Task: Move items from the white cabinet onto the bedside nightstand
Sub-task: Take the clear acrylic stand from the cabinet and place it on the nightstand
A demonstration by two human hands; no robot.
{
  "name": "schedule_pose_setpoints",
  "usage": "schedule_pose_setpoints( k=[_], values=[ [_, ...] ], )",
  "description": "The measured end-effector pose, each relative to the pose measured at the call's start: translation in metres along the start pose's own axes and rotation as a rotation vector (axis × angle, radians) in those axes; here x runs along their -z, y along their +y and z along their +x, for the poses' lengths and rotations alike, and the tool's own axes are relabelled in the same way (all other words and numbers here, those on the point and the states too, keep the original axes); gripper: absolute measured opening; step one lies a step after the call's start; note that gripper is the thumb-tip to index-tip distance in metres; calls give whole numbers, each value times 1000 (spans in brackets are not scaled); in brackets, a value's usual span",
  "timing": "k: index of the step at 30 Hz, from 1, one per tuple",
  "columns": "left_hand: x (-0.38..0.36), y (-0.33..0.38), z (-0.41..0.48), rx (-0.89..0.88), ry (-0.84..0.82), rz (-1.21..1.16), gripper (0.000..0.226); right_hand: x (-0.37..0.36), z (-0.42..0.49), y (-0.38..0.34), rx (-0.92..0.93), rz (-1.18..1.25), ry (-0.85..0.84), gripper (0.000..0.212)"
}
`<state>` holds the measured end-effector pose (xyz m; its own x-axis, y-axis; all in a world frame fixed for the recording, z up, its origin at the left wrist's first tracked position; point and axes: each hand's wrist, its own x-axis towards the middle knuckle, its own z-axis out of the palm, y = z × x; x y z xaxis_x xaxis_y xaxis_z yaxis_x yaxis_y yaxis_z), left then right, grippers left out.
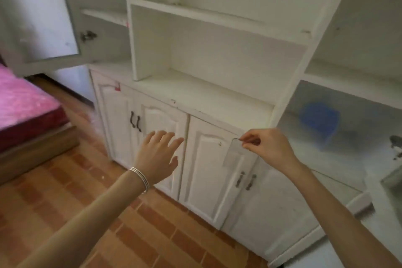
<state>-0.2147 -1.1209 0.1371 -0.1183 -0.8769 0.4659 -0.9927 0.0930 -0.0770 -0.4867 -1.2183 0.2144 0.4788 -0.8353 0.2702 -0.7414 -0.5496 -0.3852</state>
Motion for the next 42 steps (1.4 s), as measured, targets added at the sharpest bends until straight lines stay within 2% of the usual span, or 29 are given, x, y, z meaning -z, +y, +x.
schedule_pose_setpoints(
  k=[4,8,15,19,22,27,31,37,42],
  values=[
    [27,-63,-101,203,-91,117,56,-63,30,-93,195,59,-128,14],
    [64,-119,-209,418,-110,214,54,-130,45,-206,439,130,-242,13],
    [122,-210,-395,781,-180,327,57,-226,21,-412,788,244,-357,10],
    [162,-263,-479,892,-147,403,45,-272,2,-527,938,306,-394,15],
    [194,-301,-539,943,-134,464,44,-307,-15,-606,1000,361,-400,16],
    [239,-340,-618,1043,-87,508,44,-351,-52,-721,1204,434,-312,15],
    [260,-356,-674,1159,-75,531,48,-381,-74,-798,1431,444,-239,10],
    [265,-388,-739,1310,-95,562,49,-445,-90,-893,1613,598,-325,11],
    [273,-451,-769,1387,-98,646,43,-497,-82,-979,1762,635,-346,21]
  ],
)
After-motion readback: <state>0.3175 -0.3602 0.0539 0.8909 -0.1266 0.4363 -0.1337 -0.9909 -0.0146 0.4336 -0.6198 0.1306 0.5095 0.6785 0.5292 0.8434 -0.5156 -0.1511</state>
